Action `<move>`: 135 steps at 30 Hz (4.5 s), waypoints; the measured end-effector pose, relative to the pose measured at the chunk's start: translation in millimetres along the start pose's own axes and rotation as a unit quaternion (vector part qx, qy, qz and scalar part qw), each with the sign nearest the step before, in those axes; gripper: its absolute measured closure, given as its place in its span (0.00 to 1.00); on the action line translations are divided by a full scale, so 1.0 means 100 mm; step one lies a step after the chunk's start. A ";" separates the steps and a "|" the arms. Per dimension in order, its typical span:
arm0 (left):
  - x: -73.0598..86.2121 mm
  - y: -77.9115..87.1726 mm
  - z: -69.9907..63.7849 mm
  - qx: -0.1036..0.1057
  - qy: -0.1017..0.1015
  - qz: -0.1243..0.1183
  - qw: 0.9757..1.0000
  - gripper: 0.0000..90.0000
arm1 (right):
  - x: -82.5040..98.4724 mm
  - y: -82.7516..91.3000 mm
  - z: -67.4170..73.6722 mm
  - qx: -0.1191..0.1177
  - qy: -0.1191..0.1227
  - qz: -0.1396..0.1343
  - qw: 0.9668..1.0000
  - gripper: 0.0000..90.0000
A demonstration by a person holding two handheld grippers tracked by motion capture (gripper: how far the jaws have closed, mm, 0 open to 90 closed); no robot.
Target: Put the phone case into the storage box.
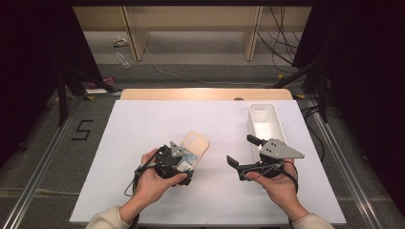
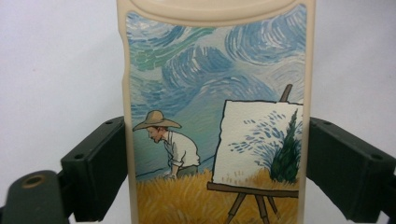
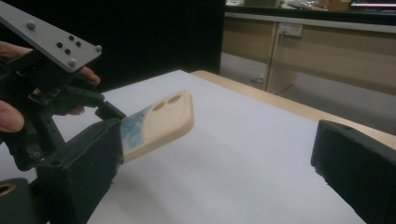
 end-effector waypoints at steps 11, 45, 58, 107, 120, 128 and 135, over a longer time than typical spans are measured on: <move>-0.03 0.00 -0.05 0.004 -0.020 -0.016 1.000 0.13 | -0.05 -0.14 0.08 -0.006 -0.002 0.003 1.000 0.04; -0.09 -0.05 -0.30 0.027 -0.062 -0.033 0.997 0.13 | -0.09 -0.44 0.15 -0.010 -0.010 0.017 1.000 0.05; -0.11 -0.06 -0.39 0.034 -0.070 -0.042 0.996 0.13 | -0.08 -0.56 0.20 -0.018 -0.013 0.029 0.999 0.06; -0.12 -0.06 -0.46 0.037 -0.078 -0.045 0.995 0.13 | 0.00 -0.82 0.38 -0.036 -0.028 0.076 0.996 0.25; -0.12 -0.07 -0.47 0.039 -0.080 -0.043 0.995 0.13 | 0.02 -0.83 0.40 -0.043 -0.030 0.083 0.995 0.35; -0.12 -0.06 -0.46 0.037 -0.079 -0.046 0.995 0.13 | 0.01 -0.82 0.39 -0.042 -0.037 0.083 0.995 0.43; -0.12 -0.06 -0.46 0.038 -0.078 -0.045 0.995 0.13 | 0.02 -0.83 0.37 -0.038 -0.046 0.085 0.995 0.51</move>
Point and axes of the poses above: each handheld gripper's, and its own axes: y roughly backward along the jaws, x roughly out of its underside, z roughly to its left, the point moved 5 cm from there along -y, roughly forward along the jaws, and after that the axes turned 12 degrees about x, right-handed, at the moved point
